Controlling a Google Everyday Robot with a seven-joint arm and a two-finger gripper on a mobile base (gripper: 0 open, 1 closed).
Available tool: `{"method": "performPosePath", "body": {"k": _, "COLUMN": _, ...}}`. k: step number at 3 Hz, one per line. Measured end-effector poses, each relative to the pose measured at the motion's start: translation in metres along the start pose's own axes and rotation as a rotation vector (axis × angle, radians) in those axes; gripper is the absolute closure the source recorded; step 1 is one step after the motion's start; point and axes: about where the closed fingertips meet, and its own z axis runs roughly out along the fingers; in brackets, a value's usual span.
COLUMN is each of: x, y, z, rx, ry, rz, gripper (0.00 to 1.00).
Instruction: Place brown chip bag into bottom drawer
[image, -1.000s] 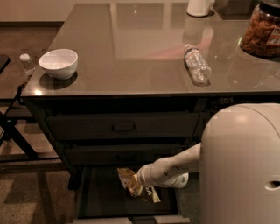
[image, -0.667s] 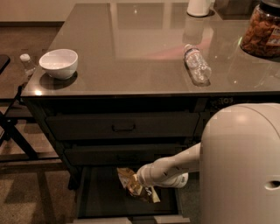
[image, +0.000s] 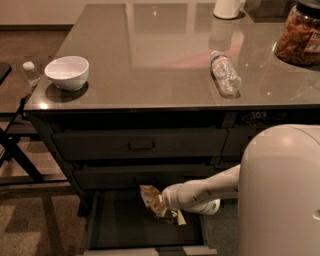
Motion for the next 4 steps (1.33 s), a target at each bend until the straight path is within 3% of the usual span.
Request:
{"method": "performPosePath", "body": {"k": 1, "x": 0.000, "y": 0.000, "z": 0.000, "rx": 0.000, "ry": 0.000, "rz": 0.000, "gripper": 1.00}}
{"method": "performPosePath", "body": {"k": 3, "x": 0.025, "y": 0.001, "z": 0.014, "rx": 0.099, "ry": 0.041, "rz": 0.039, "gripper": 1.00}}
{"method": "performPosePath", "body": {"k": 4, "x": 0.036, "y": -0.007, "z": 0.025, "rx": 0.149, "ry": 0.029, "rz": 0.077, "gripper": 1.00}}
